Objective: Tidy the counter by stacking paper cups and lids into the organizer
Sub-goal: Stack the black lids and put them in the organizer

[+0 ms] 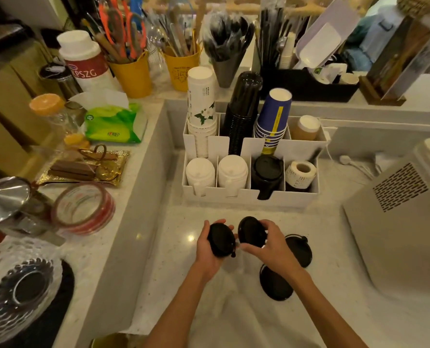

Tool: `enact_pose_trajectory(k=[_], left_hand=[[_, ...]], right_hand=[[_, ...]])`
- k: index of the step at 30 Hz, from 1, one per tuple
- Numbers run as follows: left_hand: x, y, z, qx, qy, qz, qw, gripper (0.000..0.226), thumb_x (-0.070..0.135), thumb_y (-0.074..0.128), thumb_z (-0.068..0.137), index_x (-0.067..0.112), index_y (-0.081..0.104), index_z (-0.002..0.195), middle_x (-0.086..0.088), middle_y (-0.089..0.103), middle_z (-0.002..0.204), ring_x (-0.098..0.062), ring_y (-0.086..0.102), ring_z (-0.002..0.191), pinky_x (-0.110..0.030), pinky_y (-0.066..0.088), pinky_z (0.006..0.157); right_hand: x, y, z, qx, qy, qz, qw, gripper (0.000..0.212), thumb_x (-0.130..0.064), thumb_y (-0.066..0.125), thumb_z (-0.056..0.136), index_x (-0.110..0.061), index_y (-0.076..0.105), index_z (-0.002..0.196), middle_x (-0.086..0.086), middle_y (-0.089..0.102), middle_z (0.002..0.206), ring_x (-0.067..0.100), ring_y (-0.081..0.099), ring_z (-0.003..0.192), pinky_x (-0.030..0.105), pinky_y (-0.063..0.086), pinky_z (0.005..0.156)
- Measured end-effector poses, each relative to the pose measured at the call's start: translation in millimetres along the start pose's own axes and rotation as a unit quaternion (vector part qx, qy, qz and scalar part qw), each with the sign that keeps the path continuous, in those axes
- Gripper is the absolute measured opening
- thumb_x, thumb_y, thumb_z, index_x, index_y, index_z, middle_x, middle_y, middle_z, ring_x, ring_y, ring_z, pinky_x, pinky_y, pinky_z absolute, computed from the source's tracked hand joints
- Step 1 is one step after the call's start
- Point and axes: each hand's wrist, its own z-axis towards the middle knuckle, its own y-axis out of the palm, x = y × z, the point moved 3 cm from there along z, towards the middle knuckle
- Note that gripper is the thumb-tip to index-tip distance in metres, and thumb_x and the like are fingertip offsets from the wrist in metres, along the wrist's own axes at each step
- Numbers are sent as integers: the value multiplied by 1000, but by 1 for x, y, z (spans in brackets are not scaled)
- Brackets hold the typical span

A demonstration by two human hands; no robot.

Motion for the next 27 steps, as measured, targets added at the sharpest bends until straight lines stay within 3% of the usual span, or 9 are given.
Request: enact_pose_trajectory(k=[9, 16, 19, 23, 27], left_hand=[[-1, 22, -11, -62, -4, 9, 998, 62, 65, 33, 93, 23, 63, 128, -17, 67, 125, -34, 64, 116, -49, 50, 101], [-3, 23, -15, -92, -13, 22, 995, 63, 64, 46, 87, 22, 58, 133, -16, 66, 124, -32, 63, 114, -48, 49, 101], [-5, 25, -16, -103, -20, 32, 994, 63, 62, 52, 85, 22, 57, 133, -16, 64, 126, -33, 61, 117, -48, 47, 103], [-2, 25, -18, -115, -39, 1, 993, 62, 60, 52, 84, 21, 59, 131, -16, 65, 127, -32, 63, 116, -48, 51, 100], [-3, 28, -20, -120, -45, -23, 991, 65, 62, 44, 88, 18, 56, 135, -17, 60, 134, -35, 56, 125, -50, 45, 106]], right_hand=[[-41, 25, -23, -5, -20, -8, 1000, 91, -61, 76, 67, -36, 28, 139, 1, 40, 131, 20, 49, 118, 34, 49, 100], [-48, 27, -30, 19, -11, -37, 999, 92, -67, 71, 68, -29, 29, 141, 3, 42, 129, 21, 51, 117, 35, 52, 96], [-47, 26, -33, 16, -4, -8, 1000, 92, -63, 73, 70, -27, 30, 143, 2, 32, 137, 23, 51, 120, 34, 52, 98], [-40, 18, -35, -60, -25, -26, 998, 92, -47, 77, 76, -28, 24, 149, -3, 15, 147, 24, 52, 122, 34, 50, 101], [-41, 14, -36, -33, -35, -46, 998, 91, -41, 79, 75, -25, 27, 147, 1, 27, 144, 23, 57, 116, 32, 52, 98]])
